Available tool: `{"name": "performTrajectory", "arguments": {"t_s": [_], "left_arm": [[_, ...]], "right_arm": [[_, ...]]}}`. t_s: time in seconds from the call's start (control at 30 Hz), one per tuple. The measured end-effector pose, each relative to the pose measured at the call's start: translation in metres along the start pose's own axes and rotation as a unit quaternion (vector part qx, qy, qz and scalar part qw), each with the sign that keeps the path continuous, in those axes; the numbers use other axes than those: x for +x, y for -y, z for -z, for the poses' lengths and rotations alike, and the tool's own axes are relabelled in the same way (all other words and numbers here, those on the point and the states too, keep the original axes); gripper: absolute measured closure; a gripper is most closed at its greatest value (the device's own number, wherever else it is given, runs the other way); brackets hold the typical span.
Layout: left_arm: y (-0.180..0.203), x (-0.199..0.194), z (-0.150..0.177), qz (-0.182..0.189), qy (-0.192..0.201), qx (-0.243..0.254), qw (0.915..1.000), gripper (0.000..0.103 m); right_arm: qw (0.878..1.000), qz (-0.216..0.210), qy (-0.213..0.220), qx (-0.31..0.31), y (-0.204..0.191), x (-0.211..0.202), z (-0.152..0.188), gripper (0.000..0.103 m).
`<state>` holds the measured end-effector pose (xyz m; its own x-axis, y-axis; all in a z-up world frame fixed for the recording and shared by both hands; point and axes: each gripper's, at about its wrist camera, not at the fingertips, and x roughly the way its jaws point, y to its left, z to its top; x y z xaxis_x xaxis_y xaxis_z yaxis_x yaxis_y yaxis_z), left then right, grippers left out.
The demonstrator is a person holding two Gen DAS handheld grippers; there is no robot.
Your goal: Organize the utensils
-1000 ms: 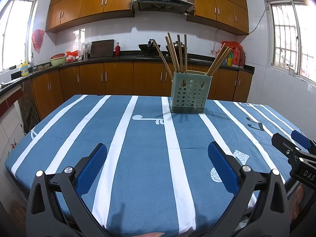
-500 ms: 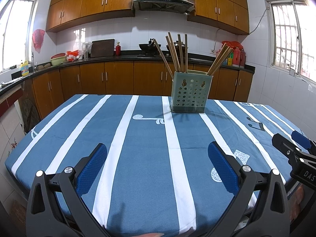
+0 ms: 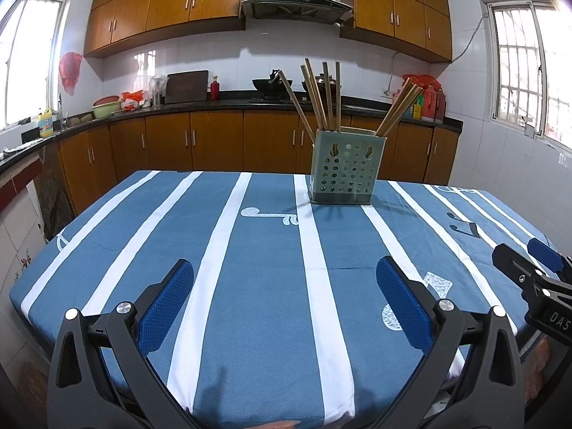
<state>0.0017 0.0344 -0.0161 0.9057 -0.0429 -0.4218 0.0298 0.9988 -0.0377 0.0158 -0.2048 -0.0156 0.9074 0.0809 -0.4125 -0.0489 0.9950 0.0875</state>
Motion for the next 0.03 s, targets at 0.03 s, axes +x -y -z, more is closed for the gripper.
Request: {"name": "performTrajectory", "arguments": {"t_s": [0.03], "left_arm": [[0.0, 0.0, -0.0002, 0.0, 0.0, 0.0, 1.0, 0.002]], "right_arm": [[1.0, 0.0, 0.0, 0.0, 0.0001, -0.0001, -0.0001, 0.004]]}}
